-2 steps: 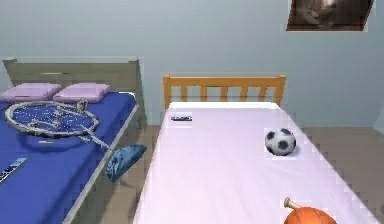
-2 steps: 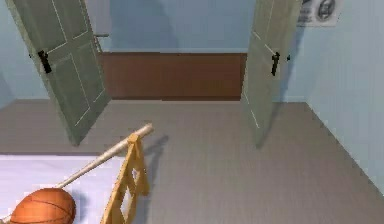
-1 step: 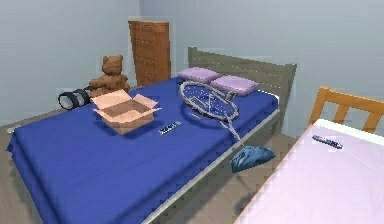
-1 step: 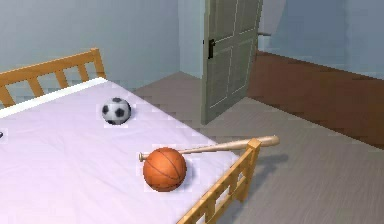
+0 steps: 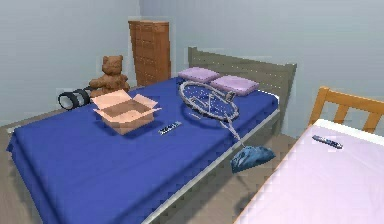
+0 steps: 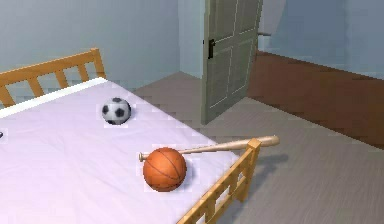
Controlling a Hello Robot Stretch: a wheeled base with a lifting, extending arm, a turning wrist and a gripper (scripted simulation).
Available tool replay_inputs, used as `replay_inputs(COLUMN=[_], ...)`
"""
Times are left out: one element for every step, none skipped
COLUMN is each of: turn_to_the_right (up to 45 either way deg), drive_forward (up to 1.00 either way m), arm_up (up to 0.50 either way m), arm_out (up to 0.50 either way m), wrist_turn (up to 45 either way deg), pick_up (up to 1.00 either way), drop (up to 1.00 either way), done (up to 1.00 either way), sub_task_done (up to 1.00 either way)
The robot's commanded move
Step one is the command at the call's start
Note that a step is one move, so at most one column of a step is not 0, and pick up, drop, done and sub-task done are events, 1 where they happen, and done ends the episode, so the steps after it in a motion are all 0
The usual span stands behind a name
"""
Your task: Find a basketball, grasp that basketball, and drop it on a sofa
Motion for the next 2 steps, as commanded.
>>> replay_inputs(turn_to_the_right=[0.0, 0.0], drive_forward=[0.0, 0.0], arm_up=[0.12, 0.0], arm_out=[0.0, 0.36], wrist_turn=[0.0, 0.0], pick_up=[0.0, 0.0], drop=[0.0, 0.0], done=[0.0, 0.0], sub_task_done=[0.0, 0.0])
